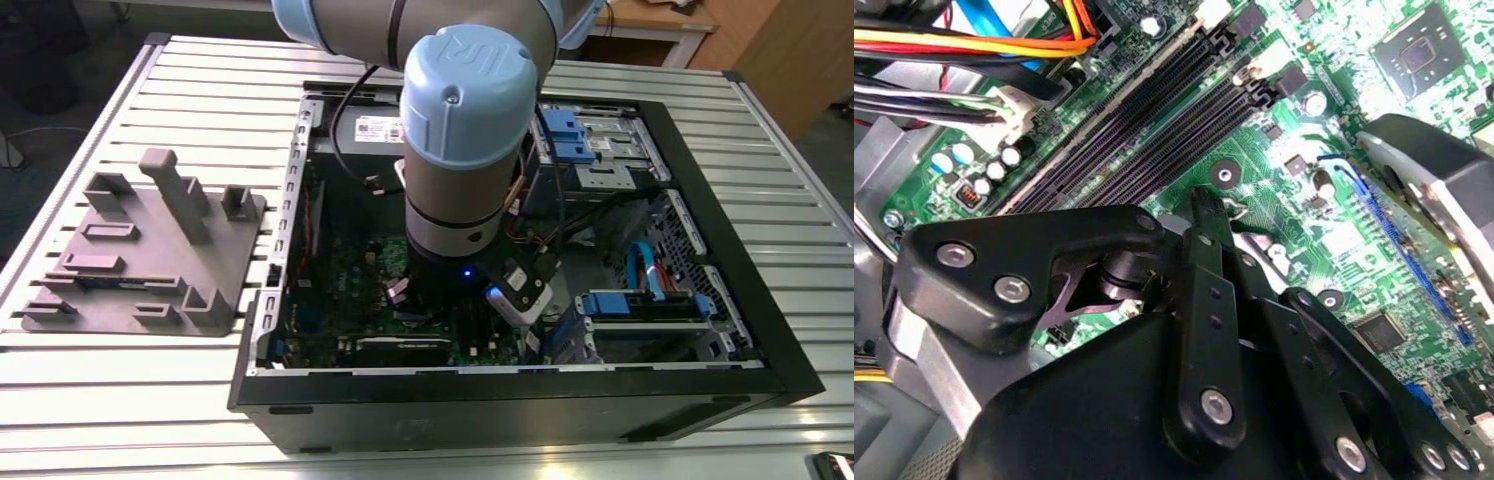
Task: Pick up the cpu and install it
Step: 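Install the first cpu locking lever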
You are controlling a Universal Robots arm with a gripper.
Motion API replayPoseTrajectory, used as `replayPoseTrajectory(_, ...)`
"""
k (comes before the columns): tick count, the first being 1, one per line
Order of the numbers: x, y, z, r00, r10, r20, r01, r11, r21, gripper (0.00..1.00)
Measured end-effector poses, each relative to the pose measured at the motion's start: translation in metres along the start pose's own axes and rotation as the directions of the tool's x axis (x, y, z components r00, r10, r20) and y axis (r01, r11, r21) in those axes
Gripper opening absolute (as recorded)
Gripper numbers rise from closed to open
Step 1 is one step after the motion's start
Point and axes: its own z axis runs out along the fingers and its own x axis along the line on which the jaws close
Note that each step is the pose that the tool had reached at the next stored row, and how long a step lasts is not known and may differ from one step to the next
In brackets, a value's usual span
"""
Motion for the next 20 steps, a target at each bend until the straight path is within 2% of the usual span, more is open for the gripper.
replayPoseTrajectory(5,-0.0001,0.0001,-0.0023,1.0,0.0,0.0008,0.0,1.0,-0.0013,0.1)
replayPoseTrajectory(16,-0.0017,0.0004,-0.0234,1.0,0.0,0.0002,0.0,1.0,-0.0008,0.1)
replayPoseTrajectory(20,-0.0017,0.0004,-0.0238,1.0,0.0,0.0003,0.0,1.0,-0.0009,0.1)
